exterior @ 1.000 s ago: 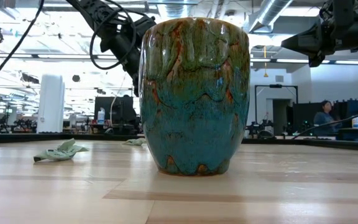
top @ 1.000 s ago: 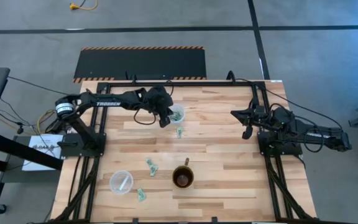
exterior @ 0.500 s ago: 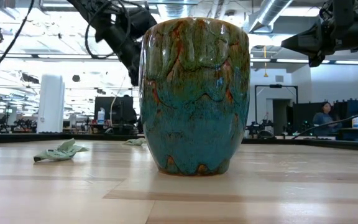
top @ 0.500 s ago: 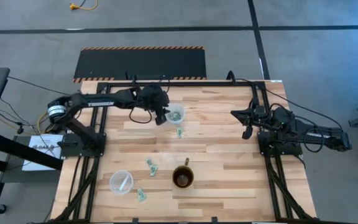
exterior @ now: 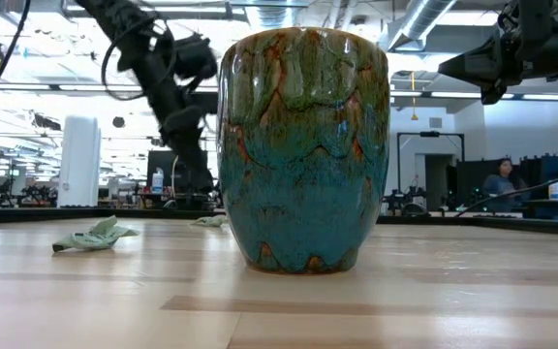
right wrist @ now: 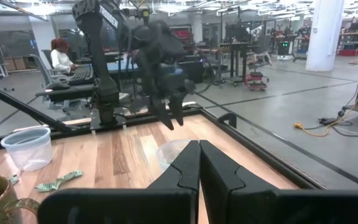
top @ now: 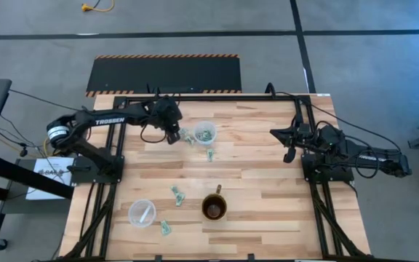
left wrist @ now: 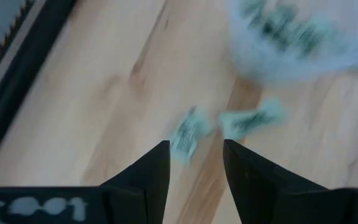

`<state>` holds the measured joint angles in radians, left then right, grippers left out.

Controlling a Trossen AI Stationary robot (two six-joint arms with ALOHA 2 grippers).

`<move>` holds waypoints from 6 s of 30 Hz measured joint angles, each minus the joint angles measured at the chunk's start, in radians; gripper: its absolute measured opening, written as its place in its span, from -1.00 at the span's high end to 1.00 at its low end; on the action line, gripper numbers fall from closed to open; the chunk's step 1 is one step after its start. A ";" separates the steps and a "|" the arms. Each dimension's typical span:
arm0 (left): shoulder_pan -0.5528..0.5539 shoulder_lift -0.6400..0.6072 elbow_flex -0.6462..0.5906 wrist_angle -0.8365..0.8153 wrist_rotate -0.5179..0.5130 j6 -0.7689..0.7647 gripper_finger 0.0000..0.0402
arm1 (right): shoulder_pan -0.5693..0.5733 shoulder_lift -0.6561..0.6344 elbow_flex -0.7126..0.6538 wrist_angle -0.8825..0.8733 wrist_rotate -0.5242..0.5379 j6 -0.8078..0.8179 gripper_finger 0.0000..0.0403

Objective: Pick and place items into bin
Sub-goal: Put the stevia packet into the top transparent bin

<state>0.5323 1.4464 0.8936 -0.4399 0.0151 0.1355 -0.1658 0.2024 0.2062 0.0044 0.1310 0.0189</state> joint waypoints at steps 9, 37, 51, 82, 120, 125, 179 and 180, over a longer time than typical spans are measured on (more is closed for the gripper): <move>0.051 0.012 -0.095 0.101 0.092 0.069 0.31 | 0.000 0.000 0.000 0.000 0.000 0.000 1.00; 0.045 0.191 -0.159 0.306 0.002 0.119 0.30 | 0.000 0.000 0.000 0.000 0.000 0.000 1.00; 0.045 0.192 -0.159 0.313 0.006 0.092 0.41 | 0.000 0.000 0.000 0.000 0.000 0.000 1.00; 0.005 0.192 -0.140 0.236 0.006 0.142 0.44 | 0.000 0.000 0.000 0.000 0.000 0.000 1.00; 0.059 0.192 -0.144 0.342 0.131 0.323 0.25 | 0.000 0.000 0.000 0.000 0.000 0.000 1.00; 0.059 0.192 -0.144 0.341 0.145 0.311 0.25 | 0.000 0.000 0.000 0.000 0.000 0.000 1.00; 0.037 0.098 -0.091 0.225 0.034 0.011 1.00 | 0.000 0.000 0.000 0.000 0.000 0.000 1.00; 0.035 0.075 -0.091 0.218 0.022 0.009 1.00 | 0.000 0.000 0.000 0.000 0.000 0.000 1.00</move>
<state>0.5670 1.5214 0.8024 -0.2218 0.0374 0.1446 -0.1654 0.2024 0.2061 0.0044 0.1310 0.0189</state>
